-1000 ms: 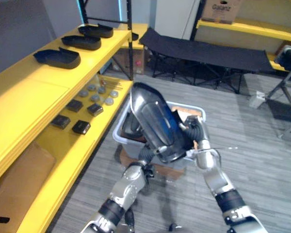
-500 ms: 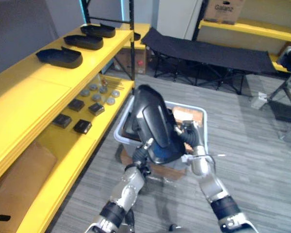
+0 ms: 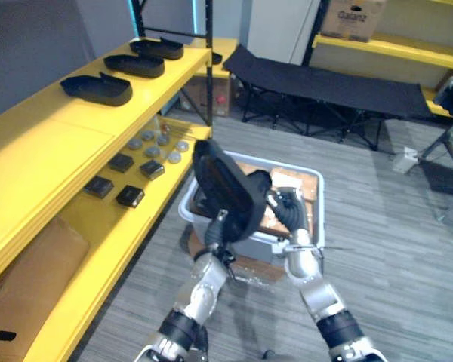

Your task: Walk over and take plastic housings, then place them on the shelf

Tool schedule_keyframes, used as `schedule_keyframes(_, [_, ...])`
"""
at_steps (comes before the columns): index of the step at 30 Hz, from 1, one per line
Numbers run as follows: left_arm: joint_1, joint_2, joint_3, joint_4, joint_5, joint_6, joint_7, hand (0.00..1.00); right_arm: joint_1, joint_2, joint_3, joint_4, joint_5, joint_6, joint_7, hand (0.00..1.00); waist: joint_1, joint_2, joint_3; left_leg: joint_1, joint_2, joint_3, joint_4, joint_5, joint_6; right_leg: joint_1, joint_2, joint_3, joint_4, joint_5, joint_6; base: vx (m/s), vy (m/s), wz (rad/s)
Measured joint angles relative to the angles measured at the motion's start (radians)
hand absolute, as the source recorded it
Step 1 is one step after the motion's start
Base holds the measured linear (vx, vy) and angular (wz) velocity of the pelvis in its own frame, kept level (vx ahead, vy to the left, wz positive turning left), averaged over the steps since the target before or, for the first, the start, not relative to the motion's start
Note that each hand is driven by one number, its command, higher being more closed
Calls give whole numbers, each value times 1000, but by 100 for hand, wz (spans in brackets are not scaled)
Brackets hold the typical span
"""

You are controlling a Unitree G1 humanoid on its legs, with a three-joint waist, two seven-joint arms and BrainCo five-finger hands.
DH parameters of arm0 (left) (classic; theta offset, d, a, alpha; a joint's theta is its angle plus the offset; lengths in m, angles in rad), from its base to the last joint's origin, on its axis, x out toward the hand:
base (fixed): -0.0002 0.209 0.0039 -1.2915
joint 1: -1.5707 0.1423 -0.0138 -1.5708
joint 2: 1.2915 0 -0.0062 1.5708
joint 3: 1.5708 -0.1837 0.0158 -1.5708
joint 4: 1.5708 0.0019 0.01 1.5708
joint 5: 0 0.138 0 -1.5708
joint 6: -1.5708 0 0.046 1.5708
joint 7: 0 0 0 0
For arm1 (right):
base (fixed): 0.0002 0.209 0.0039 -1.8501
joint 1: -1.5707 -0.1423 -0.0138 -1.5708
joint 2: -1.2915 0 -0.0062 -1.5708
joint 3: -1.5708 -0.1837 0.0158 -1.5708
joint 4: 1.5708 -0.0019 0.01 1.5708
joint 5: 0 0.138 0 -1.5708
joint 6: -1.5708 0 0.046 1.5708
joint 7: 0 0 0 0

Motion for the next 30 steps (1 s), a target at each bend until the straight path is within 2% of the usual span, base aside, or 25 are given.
schedule_keyframes(4, [-6, 0, -6, -12, 131, -4, 8, 100, 0, 0, 9, 0, 0, 0, 5, 100, 0, -13, -8, 0, 2, 16, 0, -1, 0, -8, 1, 18, -1, 3, -3, 4, 5, -11])
schedule_keyframes(7, [-22, 4, -33, -17, 274, -10, 28, 100, 0, -1, 9, 0, 1, 5, 8, 100, -8, -20, -13, 0, 0, 17, 0, -2, 2, -8, 0, 19, -1, 3, -4, 0, 0, 0])
schedule_keyframes(9, [-27, 4, -45, -68, 358, -12, 61, 100, 2, -1, 9, 0, 1, 10, 9, 100, -14, -20, -13, 0, 1, 18, 0, -2, 2, -9, 0, 21, -2, 4, -5, 0, 0, 0])
schedule_keyframes(10, [-27, 4, -45, -82, 380, -13, 70, 100, 4, -1, 9, 0, 2, 11, 9, 0, -16, -20, -13, 0, 1, 18, 0, -2, 2, -9, 0, 21, -2, 5, -5, 0, 0, 0])
schedule_keyframes(12, [-40, 4, -46, -109, 451, -31, 104, 100, 14, -2, 9, 0, 23, 24, 9, 0, -20, -20, -13, 1, 1, 19, 0, -2, 2, -9, 1, 21, -1, 5, -6, 0, 0, 0])
schedule_keyframes(17, [-55, 6, -38, -144, 575, -41, 186, 100, 43, -6, 3, 1, 64, 53, -8, 0, -24, -20, -13, 1, 1, 20, 0, -2, 2, -9, 1, 22, -3, 5, -7, 0, 0, 0])
schedule_keyframes(21, [-53, 22, 0, -190, 588, -41, 236, 100, 94, -3, -67, 0, 92, 69, -19, 0, -25, -20, -13, 1, 1, 21, 0, -4, 0, -9, 1, 24, -5, 5, -7, 0, 0, 0])
schedule_keyframes(24, [-30, 23, 91, -250, 591, -46, 285, 100, 162, -1, -150, -8, 124, 77, -36, 0, -32, -19, -14, 2, 1, 24, 0, -6, -2, -9, 1, 24, -7, 5, -7, 8, -2, -1])
schedule_keyframes(26, [17, 23, 178, -297, 652, -53, 332, 100, 207, 1, -216, -48, 161, 77, -37, 0, -49, -12, -16, 4, 0, 29, 1, -7, -2, -10, 1, 26, -7, 5, -7, 25, -3, -6])
schedule_keyframes(28, [40, 23, 226, -314, 683, -52, 359, 100, 231, 1, -251, -80, 180, 77, -36, 0, -49, -9, -16, 13, 1, 39, 1, -9, -4, -8, 1, 34, -5, 5, -7, 11, -1, -15])
schedule_keyframes(30, [66, 22, 272, -336, 769, -51, 393, 100, 261, 3, -294, -123, 221, 76, -30, 0, -51, -1, -19, 18, 2, 43, 0, -15, -6, -9, 1, 42, 2, 1, -6, -1, 0, -9])
